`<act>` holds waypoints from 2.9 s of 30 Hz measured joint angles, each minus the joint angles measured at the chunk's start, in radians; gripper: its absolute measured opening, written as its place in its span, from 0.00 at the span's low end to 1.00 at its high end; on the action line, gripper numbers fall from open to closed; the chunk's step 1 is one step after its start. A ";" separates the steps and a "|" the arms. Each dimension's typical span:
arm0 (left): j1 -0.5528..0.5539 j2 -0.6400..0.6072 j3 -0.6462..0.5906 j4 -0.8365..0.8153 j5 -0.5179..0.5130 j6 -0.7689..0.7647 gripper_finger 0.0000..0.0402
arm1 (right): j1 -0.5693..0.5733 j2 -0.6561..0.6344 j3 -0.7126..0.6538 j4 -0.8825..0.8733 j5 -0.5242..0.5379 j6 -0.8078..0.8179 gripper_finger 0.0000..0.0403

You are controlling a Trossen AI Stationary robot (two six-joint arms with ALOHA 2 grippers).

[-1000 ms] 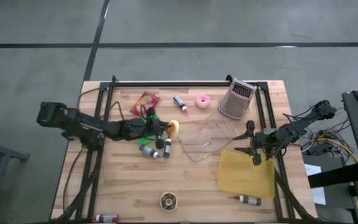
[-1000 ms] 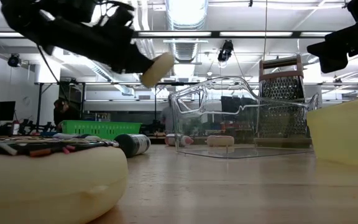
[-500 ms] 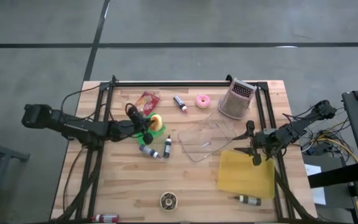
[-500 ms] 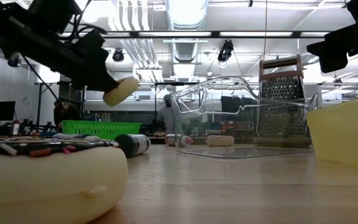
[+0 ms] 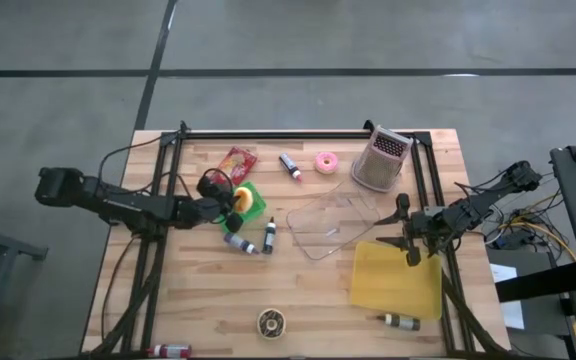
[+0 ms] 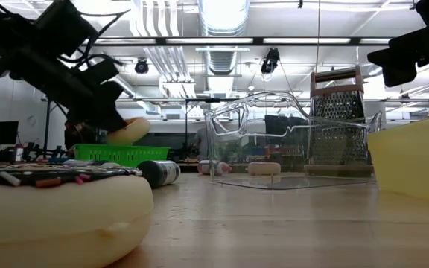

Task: Pick & Place Food Item
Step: Put the yellow donut into the green bin

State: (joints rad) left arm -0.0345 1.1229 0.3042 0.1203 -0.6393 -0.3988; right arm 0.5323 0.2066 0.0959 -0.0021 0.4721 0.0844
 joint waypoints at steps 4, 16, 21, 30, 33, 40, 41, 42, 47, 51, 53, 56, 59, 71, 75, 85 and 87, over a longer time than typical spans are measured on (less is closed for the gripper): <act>0.000 0.000 0.000 -0.021 0.003 -0.020 0.01 | 0.000 0.000 0.000 0.000 0.000 -0.001 0.48; 0.000 0.000 0.000 -0.080 0.055 -0.052 0.01 | 0.000 0.000 0.000 0.000 0.000 -0.001 0.48; 0.001 0.000 0.000 -0.086 0.077 -0.055 0.01 | 0.000 0.000 0.000 0.000 0.000 0.000 0.48; 0.001 0.000 0.000 -0.092 0.090 -0.059 0.01 | 0.000 0.000 0.001 0.000 0.000 0.002 0.48; 0.001 0.000 0.000 -0.092 0.090 -0.059 0.01 | 0.000 0.000 0.001 0.000 0.000 0.002 0.48; 0.000 0.001 0.000 -0.093 0.100 -0.059 0.01 | 0.000 0.000 0.001 0.000 0.000 0.002 0.48; 0.000 0.001 0.000 -0.094 0.100 -0.059 0.01 | 0.000 0.000 0.001 0.000 0.000 0.002 0.48; 0.000 0.001 0.000 -0.094 0.100 -0.059 0.01 | 0.000 0.000 0.001 0.000 0.000 0.002 0.48; 0.000 0.001 0.000 -0.097 0.100 -0.059 0.01 | 0.000 0.000 0.001 0.000 0.000 0.002 0.48; 0.000 0.001 0.000 -0.100 0.100 -0.059 0.01 | 0.000 0.000 0.001 0.000 0.000 0.002 0.48; 0.000 0.001 0.000 -0.100 0.100 -0.059 0.01 | 0.000 0.000 0.001 0.000 0.000 0.002 0.48; 0.000 0.001 0.000 -0.100 0.100 -0.059 0.01 | 0.000 0.000 0.001 0.000 0.000 0.002 0.48; 0.000 0.001 0.000 -0.100 0.100 -0.058 0.01 | 0.000 0.000 0.001 0.000 0.000 0.002 0.48; 0.000 0.001 0.000 -0.104 0.114 -0.058 0.01 | 0.000 0.000 0.001 0.000 0.000 0.002 0.48; 0.000 0.001 0.000 -0.118 0.135 -0.058 0.01 | 0.000 0.000 0.001 0.000 0.000 0.002 0.48; 0.001 0.001 0.000 -0.118 0.123 -0.063 0.05 | 0.000 0.000 0.001 0.000 0.000 0.002 0.48; 0.001 0.001 0.000 -0.118 0.124 -0.063 0.05 | 0.000 0.000 0.001 0.000 0.000 0.002 0.48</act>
State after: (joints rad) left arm -0.0338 1.1236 0.3042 0.0025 -0.5156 -0.4618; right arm 0.5323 0.2062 0.0969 -0.0022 0.4717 0.0864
